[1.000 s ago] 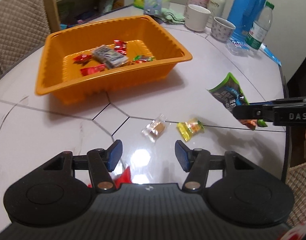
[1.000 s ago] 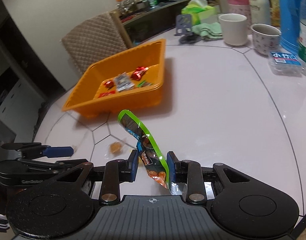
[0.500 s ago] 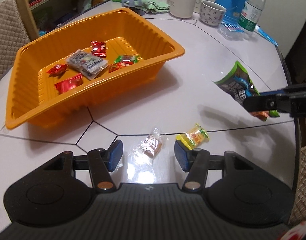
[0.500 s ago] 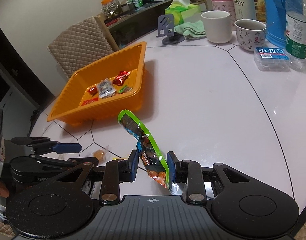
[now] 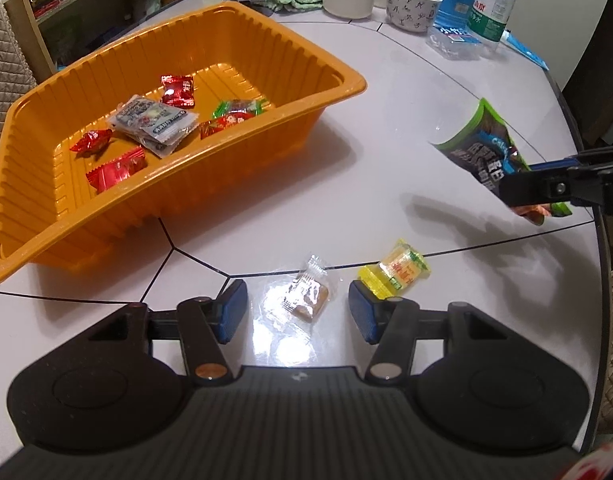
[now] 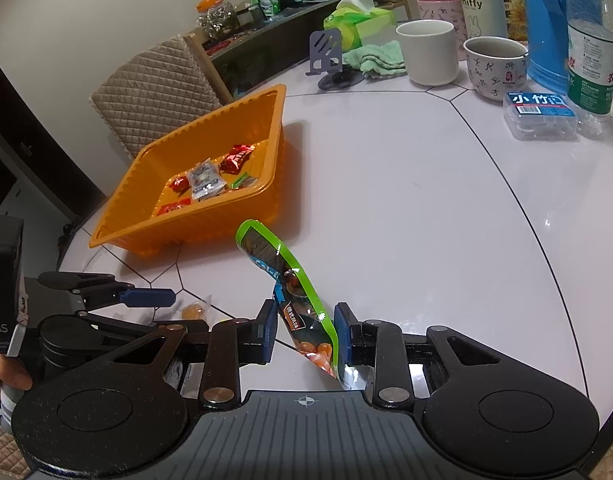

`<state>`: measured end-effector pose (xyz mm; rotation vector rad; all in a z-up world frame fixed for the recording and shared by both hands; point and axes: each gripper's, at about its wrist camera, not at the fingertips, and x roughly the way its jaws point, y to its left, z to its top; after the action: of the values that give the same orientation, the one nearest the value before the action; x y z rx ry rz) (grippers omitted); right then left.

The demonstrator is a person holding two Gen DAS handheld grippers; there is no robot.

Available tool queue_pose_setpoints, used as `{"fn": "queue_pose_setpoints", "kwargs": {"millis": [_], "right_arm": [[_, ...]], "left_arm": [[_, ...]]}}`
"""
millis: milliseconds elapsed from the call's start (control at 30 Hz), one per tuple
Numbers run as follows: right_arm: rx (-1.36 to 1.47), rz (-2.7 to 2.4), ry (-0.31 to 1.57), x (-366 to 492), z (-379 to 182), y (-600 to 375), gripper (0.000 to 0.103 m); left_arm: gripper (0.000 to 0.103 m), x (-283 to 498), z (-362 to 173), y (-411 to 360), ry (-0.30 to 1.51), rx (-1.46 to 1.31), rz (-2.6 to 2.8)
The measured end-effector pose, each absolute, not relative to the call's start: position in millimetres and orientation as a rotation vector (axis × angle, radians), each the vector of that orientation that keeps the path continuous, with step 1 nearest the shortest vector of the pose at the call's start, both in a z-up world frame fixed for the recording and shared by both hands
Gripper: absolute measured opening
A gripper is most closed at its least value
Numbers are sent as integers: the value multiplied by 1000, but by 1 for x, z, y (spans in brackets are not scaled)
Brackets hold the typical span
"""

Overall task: Organize snacks
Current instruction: 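Lower the left tool to a clear-wrapped candy while the right tool holds the snack bag, then grasp the clear-wrapped candy with the left tool while the right tool holds the bag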

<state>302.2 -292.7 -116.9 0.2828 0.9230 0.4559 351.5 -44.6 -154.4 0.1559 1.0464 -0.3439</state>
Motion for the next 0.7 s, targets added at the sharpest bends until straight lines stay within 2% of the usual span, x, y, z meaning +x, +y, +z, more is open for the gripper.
{"fn": "queue_pose_setpoints", "kwargs": {"millis": [67, 200, 500, 700], "right_arm": [[283, 454, 924, 302, -117, -293, 31], [285, 451, 925, 301, -118, -293, 31], [283, 453, 925, 301, -118, -292, 31], [283, 450, 922, 301, -117, -292, 31]], "left_arm": [[40, 352, -156, -44, 1053, 153, -344], [39, 352, -156, -44, 1049, 156, -343], [20, 351, -155, -42, 1049, 167, -342], [18, 351, -155, -45, 1054, 168, -335]]}}
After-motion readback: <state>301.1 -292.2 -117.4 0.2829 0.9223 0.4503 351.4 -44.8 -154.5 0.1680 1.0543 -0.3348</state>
